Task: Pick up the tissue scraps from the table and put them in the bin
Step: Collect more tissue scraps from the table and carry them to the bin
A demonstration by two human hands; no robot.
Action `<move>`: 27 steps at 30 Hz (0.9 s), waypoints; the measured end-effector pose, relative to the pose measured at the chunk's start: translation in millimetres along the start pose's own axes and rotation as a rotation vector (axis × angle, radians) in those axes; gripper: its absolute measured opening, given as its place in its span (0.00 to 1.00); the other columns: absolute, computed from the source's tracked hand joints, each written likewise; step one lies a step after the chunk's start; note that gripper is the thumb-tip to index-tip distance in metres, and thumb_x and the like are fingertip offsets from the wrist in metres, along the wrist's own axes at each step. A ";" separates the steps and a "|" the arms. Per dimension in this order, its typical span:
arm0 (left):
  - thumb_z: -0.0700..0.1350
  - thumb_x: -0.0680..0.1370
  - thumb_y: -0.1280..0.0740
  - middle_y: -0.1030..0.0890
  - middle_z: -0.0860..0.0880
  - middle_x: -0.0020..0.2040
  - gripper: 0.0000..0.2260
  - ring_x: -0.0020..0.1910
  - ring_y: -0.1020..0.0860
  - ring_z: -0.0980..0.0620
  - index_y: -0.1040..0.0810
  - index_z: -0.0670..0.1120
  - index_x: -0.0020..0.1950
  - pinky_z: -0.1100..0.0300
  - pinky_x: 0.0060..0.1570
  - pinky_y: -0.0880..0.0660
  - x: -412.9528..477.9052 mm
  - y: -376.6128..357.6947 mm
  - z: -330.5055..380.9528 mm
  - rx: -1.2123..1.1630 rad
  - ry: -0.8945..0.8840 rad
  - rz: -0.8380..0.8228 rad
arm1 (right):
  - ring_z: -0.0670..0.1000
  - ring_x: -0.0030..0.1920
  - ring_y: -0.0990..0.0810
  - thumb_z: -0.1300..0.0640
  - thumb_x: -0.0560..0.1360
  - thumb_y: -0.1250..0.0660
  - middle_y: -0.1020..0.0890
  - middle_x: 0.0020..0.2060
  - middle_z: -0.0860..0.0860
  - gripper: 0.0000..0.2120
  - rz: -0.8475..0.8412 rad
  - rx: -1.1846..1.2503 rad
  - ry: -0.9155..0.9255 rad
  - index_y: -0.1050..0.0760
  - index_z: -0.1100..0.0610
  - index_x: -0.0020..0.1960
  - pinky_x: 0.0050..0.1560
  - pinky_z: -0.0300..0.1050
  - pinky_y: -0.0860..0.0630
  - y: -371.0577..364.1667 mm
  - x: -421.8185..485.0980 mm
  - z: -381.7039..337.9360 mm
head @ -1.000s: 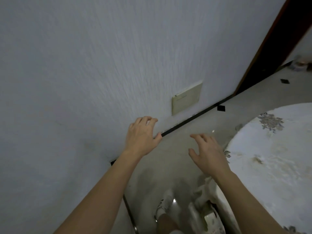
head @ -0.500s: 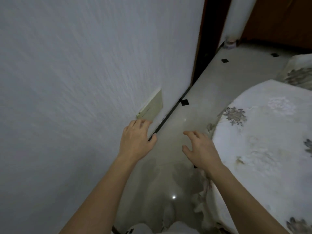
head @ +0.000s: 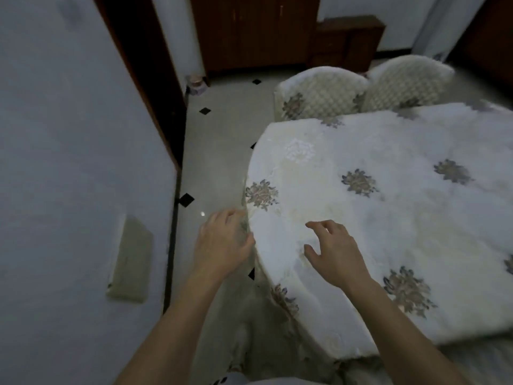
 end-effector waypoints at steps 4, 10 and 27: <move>0.49 0.75 0.30 0.21 0.46 0.61 0.19 0.60 0.25 0.43 0.22 0.45 0.64 0.48 0.58 0.28 35.9 -28.4 33.7 -0.089 -0.145 -0.099 | 0.55 0.66 0.29 0.47 0.78 0.37 0.26 0.67 0.52 0.23 0.049 -0.025 -0.220 0.32 0.50 0.72 0.60 0.52 0.28 19.6 -20.7 50.7; 0.49 0.77 0.33 0.23 0.49 0.65 0.19 0.64 0.28 0.46 0.25 0.46 0.68 0.49 0.63 0.29 55.6 -80.1 74.2 -0.159 -0.336 -0.303 | 0.56 0.63 0.28 0.49 0.77 0.35 0.25 0.64 0.54 0.22 0.098 0.008 -0.519 0.30 0.51 0.70 0.60 0.54 0.27 25.3 -74.0 111.9; 0.57 0.78 0.34 0.26 0.51 0.65 0.23 0.60 0.25 0.51 0.29 0.52 0.72 0.57 0.53 0.24 49.9 -214.5 76.2 -0.029 -0.420 -0.641 | 0.50 0.54 0.24 0.46 0.74 0.32 0.35 0.67 0.48 0.37 -0.133 0.117 -0.704 0.46 0.40 0.77 0.40 0.43 0.26 -75.6 -131.7 179.6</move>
Point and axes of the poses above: each hand's wrist, its own x-axis towards the middle knuckle, its own y-axis out of the back of the hand, z = x × y, the point moved 9 cm from there along x, towards the middle knuckle
